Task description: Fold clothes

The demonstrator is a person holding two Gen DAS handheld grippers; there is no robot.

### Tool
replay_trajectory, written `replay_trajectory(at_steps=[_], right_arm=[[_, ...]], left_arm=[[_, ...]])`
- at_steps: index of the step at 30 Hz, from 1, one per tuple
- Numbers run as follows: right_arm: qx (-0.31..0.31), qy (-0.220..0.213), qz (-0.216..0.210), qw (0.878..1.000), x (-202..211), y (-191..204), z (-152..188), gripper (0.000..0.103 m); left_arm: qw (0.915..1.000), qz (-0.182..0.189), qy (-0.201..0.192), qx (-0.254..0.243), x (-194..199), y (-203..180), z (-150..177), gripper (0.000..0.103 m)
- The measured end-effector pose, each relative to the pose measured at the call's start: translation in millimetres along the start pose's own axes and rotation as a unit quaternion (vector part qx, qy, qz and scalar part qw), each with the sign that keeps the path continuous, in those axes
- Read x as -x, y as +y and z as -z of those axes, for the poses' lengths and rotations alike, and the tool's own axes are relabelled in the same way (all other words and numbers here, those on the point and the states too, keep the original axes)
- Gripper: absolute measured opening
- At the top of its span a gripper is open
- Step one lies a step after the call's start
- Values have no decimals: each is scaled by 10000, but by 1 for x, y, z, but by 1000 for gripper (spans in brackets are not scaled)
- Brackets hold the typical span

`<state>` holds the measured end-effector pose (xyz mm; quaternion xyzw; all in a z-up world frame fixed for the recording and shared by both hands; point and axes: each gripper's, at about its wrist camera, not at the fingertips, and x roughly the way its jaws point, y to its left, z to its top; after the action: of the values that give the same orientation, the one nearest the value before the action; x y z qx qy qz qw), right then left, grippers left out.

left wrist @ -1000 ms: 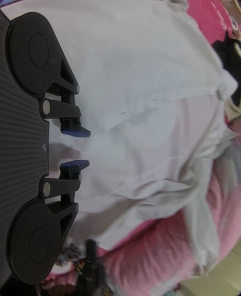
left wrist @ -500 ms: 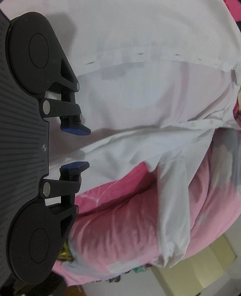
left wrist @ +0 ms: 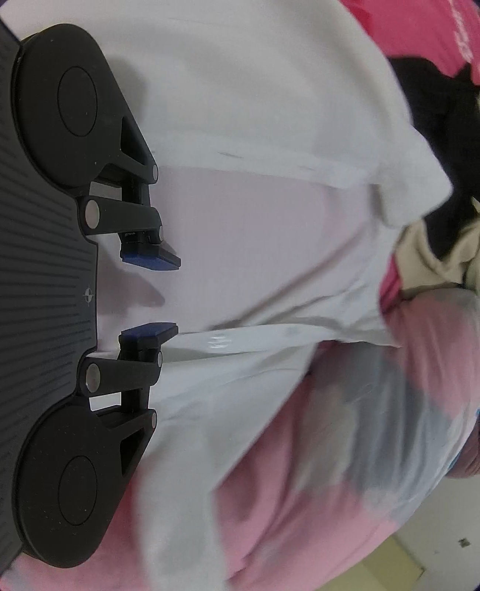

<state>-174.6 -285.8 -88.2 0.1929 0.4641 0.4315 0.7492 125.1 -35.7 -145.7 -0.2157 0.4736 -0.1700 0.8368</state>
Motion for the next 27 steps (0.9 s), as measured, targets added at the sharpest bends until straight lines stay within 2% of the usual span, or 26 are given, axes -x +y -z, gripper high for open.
replay_trajectory(at_steps=[3, 7, 13, 16, 18, 21, 23, 27], right_arm=[[-55, 82, -123, 9999, -2, -3, 1, 3], [-186, 127, -248, 9994, -2, -6, 4, 3], [-373, 154, -245, 9989, -2, -7, 8, 3], [-423, 129, -212, 9988, -2, -5, 10, 3], [-455, 104, -186, 9987, 0, -5, 12, 3], [-483, 87, -170, 9986, 3, -3, 16, 3], [-488, 71, -162, 9987, 4, -4, 17, 3], [-479, 34, -141, 9987, 1, -1, 17, 3]], left_arm=[[9998, 75, 128, -115, -19, -7, -14, 30], [9986, 10, 289, -442, -43, -18, -16, 30], [9990, 235, 246, -282, -57, -18, -20, 30], [9988, 300, 241, -291, -60, -20, -21, 25], [9988, 282, 220, -330, -62, -22, -20, 15], [9996, 161, 79, -202, -61, -22, -20, 6], [9997, 175, -32, -146, -56, -22, -20, 2], [9996, 245, -131, -32, -41, -20, -24, 2]])
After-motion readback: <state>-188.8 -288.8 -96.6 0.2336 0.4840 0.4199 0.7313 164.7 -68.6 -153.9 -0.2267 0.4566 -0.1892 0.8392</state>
